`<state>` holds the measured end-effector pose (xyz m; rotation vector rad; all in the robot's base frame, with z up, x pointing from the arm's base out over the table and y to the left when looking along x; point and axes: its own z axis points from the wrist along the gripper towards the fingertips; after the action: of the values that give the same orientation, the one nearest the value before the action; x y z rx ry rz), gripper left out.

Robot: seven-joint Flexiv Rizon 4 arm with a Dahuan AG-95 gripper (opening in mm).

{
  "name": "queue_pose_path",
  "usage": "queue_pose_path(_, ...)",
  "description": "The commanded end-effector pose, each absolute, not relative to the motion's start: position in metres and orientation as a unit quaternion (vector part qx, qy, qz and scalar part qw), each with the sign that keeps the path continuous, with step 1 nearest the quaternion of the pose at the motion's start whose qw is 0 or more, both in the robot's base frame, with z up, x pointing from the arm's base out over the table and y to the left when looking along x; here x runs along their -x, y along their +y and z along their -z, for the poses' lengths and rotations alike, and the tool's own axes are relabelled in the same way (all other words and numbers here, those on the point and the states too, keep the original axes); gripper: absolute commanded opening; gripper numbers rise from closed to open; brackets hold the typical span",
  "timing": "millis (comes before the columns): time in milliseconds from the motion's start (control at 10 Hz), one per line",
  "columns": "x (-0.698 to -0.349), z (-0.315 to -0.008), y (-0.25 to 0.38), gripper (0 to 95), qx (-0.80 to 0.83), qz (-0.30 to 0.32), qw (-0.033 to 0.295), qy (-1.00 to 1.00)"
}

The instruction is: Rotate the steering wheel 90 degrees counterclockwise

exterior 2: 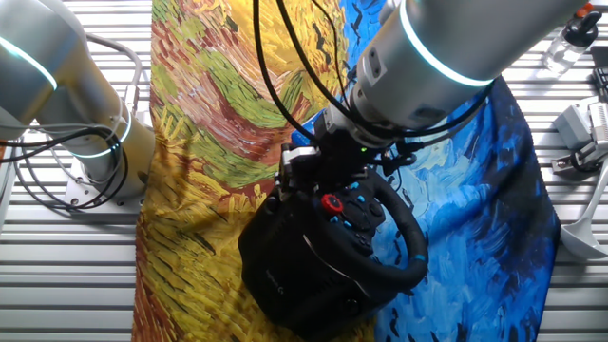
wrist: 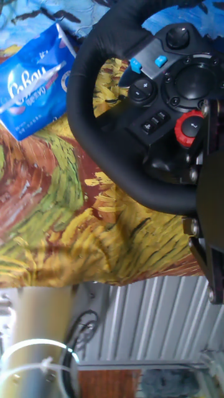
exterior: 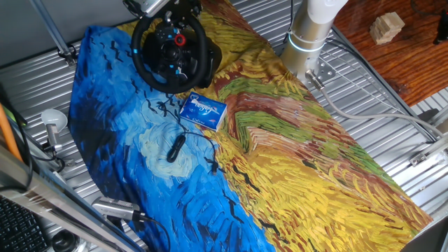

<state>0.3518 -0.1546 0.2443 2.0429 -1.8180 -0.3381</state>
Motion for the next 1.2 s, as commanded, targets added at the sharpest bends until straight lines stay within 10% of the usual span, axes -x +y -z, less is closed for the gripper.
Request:
queue_pose_path(100, -0.352, -0.246, -0.154, 76.0, -0.724, 0.121, 0.194, -0.651)
queue_pose_path(300, -0.352, -0.252, -0.152, 95.0, -0.718, 0.125, 0.194, -0.656)
queue_pose_path(800, -0.360, -0.301, -0.132, 95.0, -0.625, 0.105, 0.199, -0.748)
queue_pose_path(1000, -0.378, -0.324, -0.111, 57.0, -0.527, 0.078, 0.193, -0.824)
queue_pose_path(1100, -0.397, -0.338, -0.090, 57.0, -0.456, 0.067, 0.180, -0.869)
queue_pose_path(1200, -0.407, -0.346, -0.074, 0.0, -0.408, 0.051, 0.175, -0.895)
